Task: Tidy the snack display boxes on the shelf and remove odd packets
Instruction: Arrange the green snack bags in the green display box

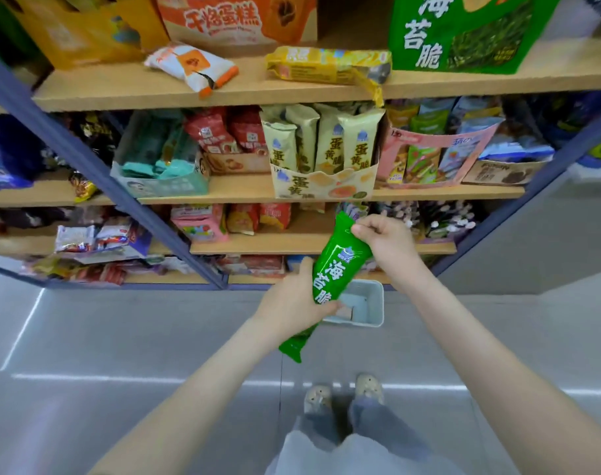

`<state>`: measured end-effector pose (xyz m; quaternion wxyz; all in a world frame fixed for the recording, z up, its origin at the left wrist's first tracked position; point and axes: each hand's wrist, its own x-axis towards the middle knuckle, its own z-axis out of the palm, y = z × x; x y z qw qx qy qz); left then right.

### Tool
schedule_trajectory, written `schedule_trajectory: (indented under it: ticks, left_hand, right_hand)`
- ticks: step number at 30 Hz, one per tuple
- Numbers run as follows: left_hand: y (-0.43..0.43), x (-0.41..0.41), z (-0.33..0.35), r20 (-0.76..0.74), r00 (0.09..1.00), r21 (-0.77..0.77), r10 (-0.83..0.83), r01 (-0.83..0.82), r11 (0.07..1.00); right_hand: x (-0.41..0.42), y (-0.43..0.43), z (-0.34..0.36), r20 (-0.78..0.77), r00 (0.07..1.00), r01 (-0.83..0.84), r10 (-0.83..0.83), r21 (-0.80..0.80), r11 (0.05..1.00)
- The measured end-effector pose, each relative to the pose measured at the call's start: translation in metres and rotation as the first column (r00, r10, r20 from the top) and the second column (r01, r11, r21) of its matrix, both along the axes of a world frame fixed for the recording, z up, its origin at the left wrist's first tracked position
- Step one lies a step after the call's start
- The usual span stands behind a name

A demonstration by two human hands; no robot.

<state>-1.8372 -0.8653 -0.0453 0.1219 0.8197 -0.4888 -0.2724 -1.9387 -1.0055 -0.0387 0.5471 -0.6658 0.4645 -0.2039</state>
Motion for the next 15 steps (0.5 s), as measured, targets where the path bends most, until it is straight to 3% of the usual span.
schedule_trajectory:
  ticks: [4, 7, 9, 11, 13, 15]
  left_hand:
    - [0.002, 0.007, -0.002, 0.019, 0.993, -0.021, 0.118, -0.117, 0.993]
    - [-0.003, 0.011, -0.003, -0.265, 0.911, -0.065, 0.315, -0.343, 0.937]
    - [-0.010, 0.012, -0.003, -0.497, 0.737, -0.055, 0.459, -0.554, 0.831]
    - [-0.016, 0.011, -0.001, -0.698, 0.513, -0.036, 0.500, -0.722, 0.691]
    - [-0.021, 0.010, 0.006, -0.853, 0.275, 0.018, 0.443, -0.834, 0.552]
    - [-0.024, 0.013, 0.009, -0.915, 0.148, 0.052, 0.375, -0.879, 0.474]
  right_hand:
    - [-0.004, 0.004, -0.007, 0.133, 0.986, 0.095, -0.099, 0.036, 0.995]
    - [-0.011, 0.005, -0.007, 0.161, 0.978, -0.139, 0.131, 0.040, 0.989]
    - [-0.017, 0.008, -0.011, 0.026, 0.922, -0.387, 0.386, 0.086, 0.918]
    - [-0.022, 0.017, -0.019, -0.007, 0.821, -0.555, 0.571, 0.231, 0.799]
    - [-0.023, 0.026, -0.025, 0.041, 0.793, -0.585, 0.609, 0.335, 0.739]
    - [-0.023, 0.027, -0.024, 0.129, 0.833, -0.543, 0.537, 0.367, 0.755]
